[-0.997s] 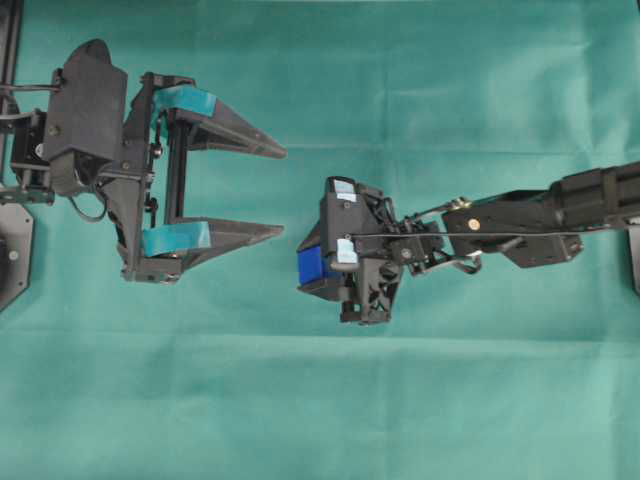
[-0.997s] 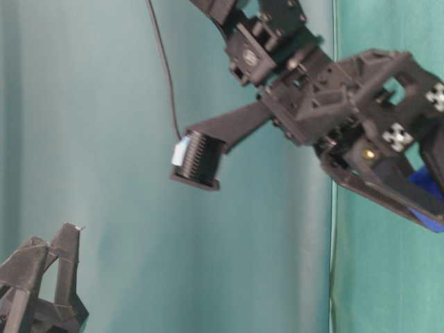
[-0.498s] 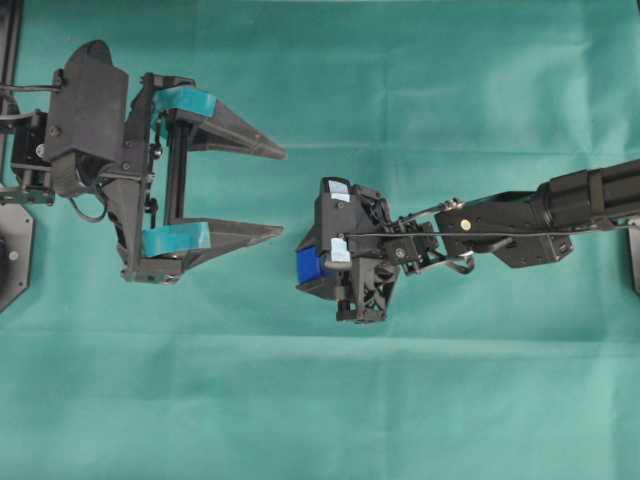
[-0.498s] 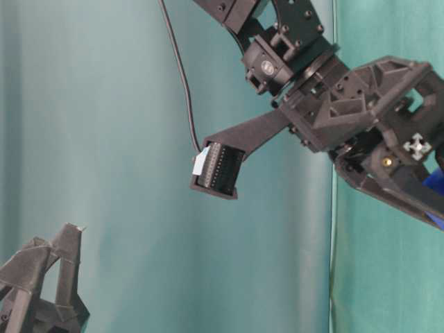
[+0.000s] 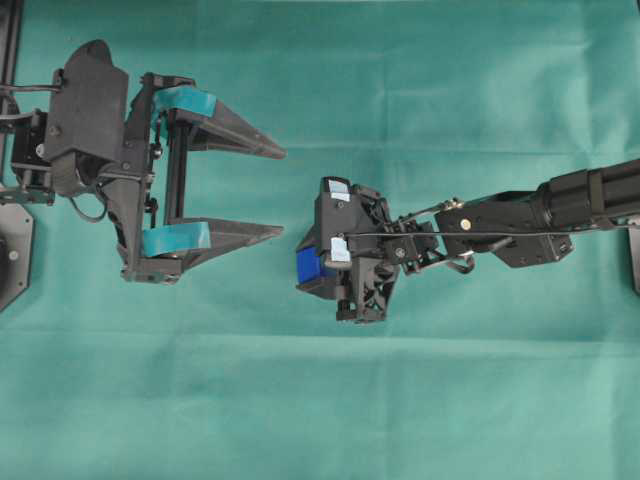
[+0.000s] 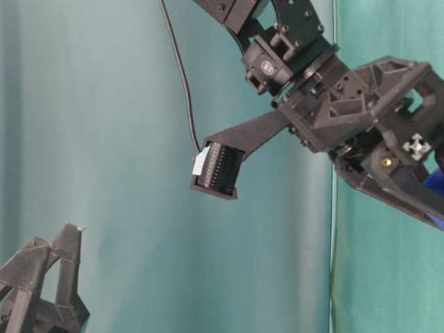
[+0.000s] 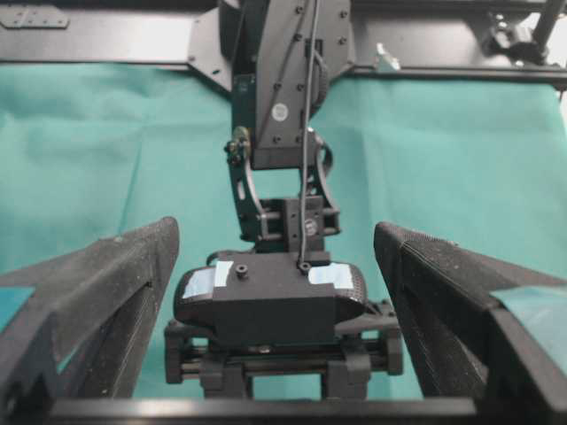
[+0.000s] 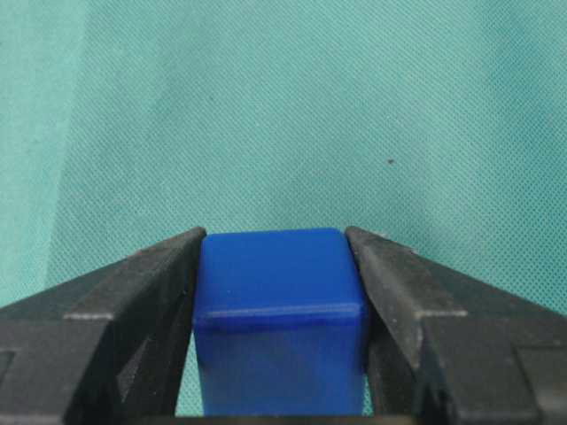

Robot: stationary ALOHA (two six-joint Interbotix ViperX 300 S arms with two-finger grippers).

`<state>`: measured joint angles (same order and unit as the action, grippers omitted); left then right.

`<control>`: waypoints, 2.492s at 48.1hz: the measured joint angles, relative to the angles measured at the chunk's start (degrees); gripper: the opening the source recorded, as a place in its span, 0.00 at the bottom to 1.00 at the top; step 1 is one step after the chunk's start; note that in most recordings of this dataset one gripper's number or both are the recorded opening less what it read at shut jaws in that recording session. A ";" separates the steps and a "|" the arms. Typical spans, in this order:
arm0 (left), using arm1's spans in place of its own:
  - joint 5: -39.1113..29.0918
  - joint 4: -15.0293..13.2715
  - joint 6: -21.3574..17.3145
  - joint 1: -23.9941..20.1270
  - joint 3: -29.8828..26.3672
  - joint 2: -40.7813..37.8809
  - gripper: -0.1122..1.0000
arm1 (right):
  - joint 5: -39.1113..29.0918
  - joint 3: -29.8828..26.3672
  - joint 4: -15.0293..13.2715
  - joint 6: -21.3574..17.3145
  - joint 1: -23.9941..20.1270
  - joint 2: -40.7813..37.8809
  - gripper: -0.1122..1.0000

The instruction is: Handover the blue block to the right arm after grasping it with the left arm, then place it in the designated position.

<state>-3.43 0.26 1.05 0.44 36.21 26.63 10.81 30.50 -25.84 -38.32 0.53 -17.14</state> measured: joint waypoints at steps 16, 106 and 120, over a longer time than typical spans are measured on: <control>0.00 0.00 0.00 0.00 0.00 0.00 0.99 | 0.00 0.00 1.93 0.00 0.00 0.00 0.87; 0.18 0.00 0.00 0.00 0.00 0.00 0.99 | -16.61 7.38 -6.33 0.62 -0.18 44.47 0.86; 0.18 0.00 -0.09 0.09 0.09 -0.09 0.99 | -16.61 7.47 -6.33 0.62 -0.18 44.47 0.86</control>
<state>-3.25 0.26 0.97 0.53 36.30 26.54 -5.80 37.97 -32.17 -37.71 0.35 27.33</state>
